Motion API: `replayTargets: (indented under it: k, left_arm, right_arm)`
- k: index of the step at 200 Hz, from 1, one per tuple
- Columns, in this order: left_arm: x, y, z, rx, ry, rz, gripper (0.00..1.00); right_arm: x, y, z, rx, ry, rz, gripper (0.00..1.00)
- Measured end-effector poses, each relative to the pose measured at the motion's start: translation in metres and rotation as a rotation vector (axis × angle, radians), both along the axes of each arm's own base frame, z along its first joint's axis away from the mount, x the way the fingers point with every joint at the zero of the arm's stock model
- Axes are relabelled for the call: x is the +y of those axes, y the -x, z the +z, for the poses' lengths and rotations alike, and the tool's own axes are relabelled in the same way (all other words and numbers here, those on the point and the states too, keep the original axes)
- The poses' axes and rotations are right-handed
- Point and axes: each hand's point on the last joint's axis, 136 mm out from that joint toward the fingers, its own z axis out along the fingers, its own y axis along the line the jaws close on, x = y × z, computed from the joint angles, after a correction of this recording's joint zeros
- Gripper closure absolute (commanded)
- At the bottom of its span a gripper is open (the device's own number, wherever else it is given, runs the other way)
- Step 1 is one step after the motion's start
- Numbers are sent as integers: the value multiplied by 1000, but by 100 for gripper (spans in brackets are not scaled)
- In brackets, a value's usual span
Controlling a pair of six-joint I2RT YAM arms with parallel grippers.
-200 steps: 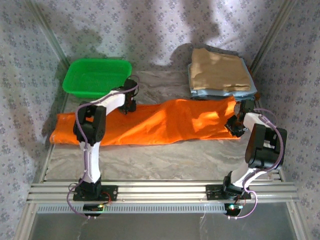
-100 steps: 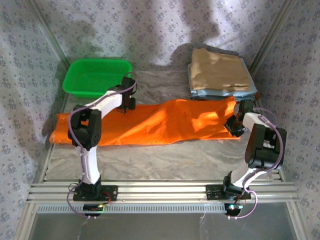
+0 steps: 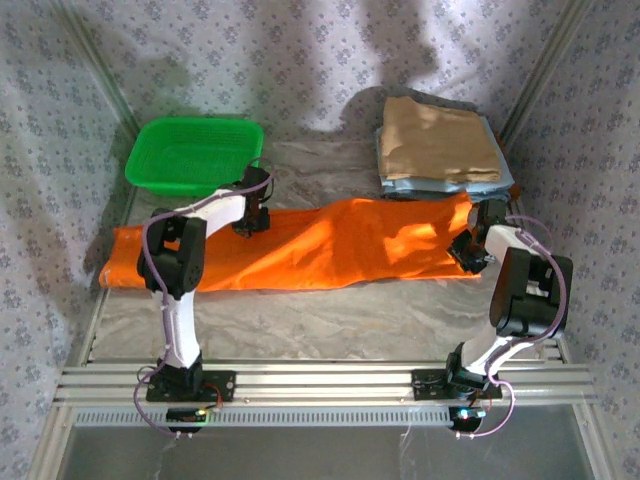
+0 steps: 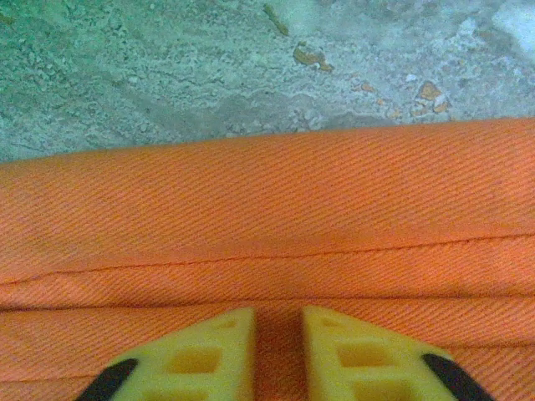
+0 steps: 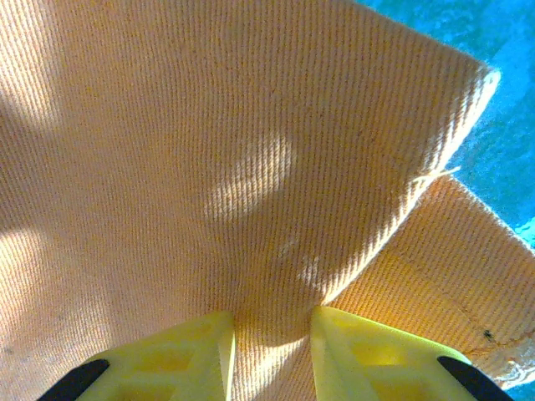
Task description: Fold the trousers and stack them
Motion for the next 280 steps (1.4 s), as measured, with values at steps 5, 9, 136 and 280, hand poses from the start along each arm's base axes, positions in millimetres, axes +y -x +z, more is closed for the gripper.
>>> replayTargets:
  k: [5, 9, 136, 280]
  left_arm:
    - [0, 0, 0, 0, 0, 1, 89]
    - [0, 0, 0, 0, -1, -2, 92]
    - [7, 6, 44, -106, 19, 18, 100]
    - [8, 11, -4, 21, 49, 100, 97]
  right_arm:
    - [0, 0, 0, 0, 0, 0, 68]
    - [0, 0, 0, 0, 0, 0, 68]
    - [-1, 0, 0, 0, 4, 0, 68]
    - [0, 0, 0, 0, 12, 7, 59]
